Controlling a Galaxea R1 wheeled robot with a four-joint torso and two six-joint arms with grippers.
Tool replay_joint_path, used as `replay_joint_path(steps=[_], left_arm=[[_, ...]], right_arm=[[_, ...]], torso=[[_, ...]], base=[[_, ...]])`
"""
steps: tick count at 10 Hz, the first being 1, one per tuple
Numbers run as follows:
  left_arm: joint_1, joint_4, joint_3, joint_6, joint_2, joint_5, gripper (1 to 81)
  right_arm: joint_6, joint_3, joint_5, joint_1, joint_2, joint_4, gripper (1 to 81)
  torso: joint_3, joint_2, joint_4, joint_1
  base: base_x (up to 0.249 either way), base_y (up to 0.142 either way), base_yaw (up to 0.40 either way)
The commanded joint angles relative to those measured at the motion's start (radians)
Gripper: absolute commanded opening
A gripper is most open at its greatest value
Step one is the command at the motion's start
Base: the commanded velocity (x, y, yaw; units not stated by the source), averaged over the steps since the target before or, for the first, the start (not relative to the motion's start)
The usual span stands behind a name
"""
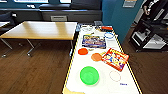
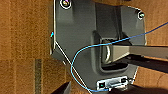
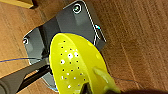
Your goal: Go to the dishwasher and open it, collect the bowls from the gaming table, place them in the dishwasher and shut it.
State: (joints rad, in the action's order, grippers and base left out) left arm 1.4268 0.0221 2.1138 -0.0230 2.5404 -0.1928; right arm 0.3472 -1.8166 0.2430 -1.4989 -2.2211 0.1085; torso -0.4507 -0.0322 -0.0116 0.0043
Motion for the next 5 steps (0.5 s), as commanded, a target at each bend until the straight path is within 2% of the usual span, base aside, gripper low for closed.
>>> replay_joint_path(steps=[1, 2, 5], left_arm=[[-0.022, -0.008, -0.225, 0.054, -0.224, 0.032, 81.1], [-0.044, -0.008, -0.305, 0.087, -0.288, 0.032, 81.1], [-0.104, -0.010, -0.490, 0.113, -0.429, 0.032, 81.1]], right_arm=[[-0.011, -0.124, -0.033, -0.048, -0.084, 0.068, 1.0], [-0.013, -0.163, -0.033, -0.051, -0.122, 0.075, 1.0], [-0.011, -0.252, -0.033, -0.065, -0.205, 0.111, 1.0]], torso=[[0.000, 0.000, 0.000, 0.000], [0.000, 0.000, 0.000, 0.000], [0.000, 0.000, 0.000, 0.000]], base=[[0.000, 0.000, 0.000], [0.000, 0.000, 0.000], [0.000, 0.000, 0.000]])
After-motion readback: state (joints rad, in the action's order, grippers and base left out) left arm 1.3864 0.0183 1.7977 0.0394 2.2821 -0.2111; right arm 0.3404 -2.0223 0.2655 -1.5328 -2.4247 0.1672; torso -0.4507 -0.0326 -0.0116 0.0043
